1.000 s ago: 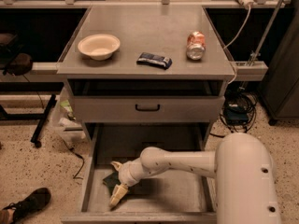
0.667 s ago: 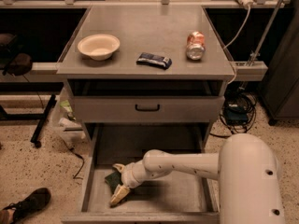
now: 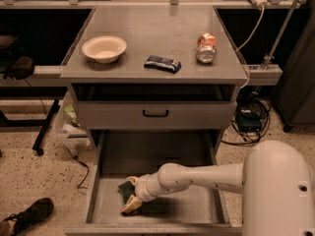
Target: Pick sponge from middle drawer and place on counter
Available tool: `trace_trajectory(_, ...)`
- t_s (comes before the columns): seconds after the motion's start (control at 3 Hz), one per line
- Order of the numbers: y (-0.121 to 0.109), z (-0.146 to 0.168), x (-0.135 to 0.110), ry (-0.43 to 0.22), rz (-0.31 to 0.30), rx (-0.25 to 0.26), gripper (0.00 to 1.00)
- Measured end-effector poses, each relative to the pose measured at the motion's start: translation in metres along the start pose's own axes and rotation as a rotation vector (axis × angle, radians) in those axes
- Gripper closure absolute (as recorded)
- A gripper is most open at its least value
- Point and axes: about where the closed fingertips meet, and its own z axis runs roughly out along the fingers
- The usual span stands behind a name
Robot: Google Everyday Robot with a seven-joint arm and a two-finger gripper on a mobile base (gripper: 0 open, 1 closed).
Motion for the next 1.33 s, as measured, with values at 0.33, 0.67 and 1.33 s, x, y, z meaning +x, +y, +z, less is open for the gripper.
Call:
trace_trajectory(0.33, 0.002, -0.021, -0.005, -0.008, 0.004, 0.045, 0.89)
trace_trajectory(0.67, 0.005, -0.053, -0.021, 0.006, -0.009, 0.085, 1.00)
trace_trajectory(1.33, 0.008, -0.161, -0.084, 0.031, -0.131, 0.160, 1.00)
